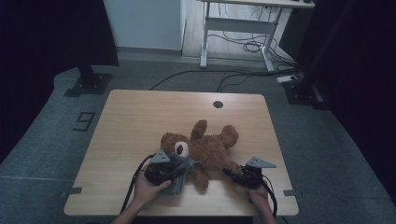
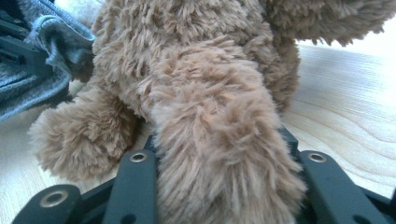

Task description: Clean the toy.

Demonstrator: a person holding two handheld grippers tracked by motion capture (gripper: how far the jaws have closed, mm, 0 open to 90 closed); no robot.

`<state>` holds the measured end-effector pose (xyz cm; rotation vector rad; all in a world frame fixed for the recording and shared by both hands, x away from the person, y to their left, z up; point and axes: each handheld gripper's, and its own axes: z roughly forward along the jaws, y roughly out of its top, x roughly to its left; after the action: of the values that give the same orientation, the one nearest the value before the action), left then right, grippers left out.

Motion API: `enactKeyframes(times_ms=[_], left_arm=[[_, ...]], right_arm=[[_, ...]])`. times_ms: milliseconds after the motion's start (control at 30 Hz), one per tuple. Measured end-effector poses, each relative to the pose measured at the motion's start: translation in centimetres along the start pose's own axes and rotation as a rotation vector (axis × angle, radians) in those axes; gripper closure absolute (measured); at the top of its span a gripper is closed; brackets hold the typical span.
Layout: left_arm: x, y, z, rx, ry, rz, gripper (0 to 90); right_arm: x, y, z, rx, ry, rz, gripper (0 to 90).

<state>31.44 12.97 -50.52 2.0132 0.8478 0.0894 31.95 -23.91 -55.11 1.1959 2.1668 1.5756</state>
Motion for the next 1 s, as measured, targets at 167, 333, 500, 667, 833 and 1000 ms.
enactKeyframes(times_ms=[167,333,500,667,833,1000], left_arm=[[1.4,-0.7,-1.4,-0.016,0.029,-0.029,77.4],[2.9,-1.3,-3.1,-0.034,0.065,-0.06,77.5],[4.6,-1.6,-4.8,-0.071,0.114,-0.108,77.5],[5.3,-1.4,-5.4,-0.093,0.134,-0.124,77.5],[4.4,0.8,-5.6,-0.131,0.134,-0.082,77.5],[3.8,4.7,-5.1,-0.147,0.137,-0.023,77.4]], right_arm=[[0.1,0.0,0.0,0.0,0.002,-0.005,57.5],[0.1,0.0,0.0,0.0,0.002,-0.006,57.5],[0.1,0.0,0.0,0.0,0.002,-0.006,57.5],[0.1,0.0,0.0,0.001,0.002,-0.006,57.5],[0.0,0.0,0.0,-0.001,0.002,-0.002,57.5],[0.0,0.0,0.0,0.001,0.001,-0.004,57.5]])
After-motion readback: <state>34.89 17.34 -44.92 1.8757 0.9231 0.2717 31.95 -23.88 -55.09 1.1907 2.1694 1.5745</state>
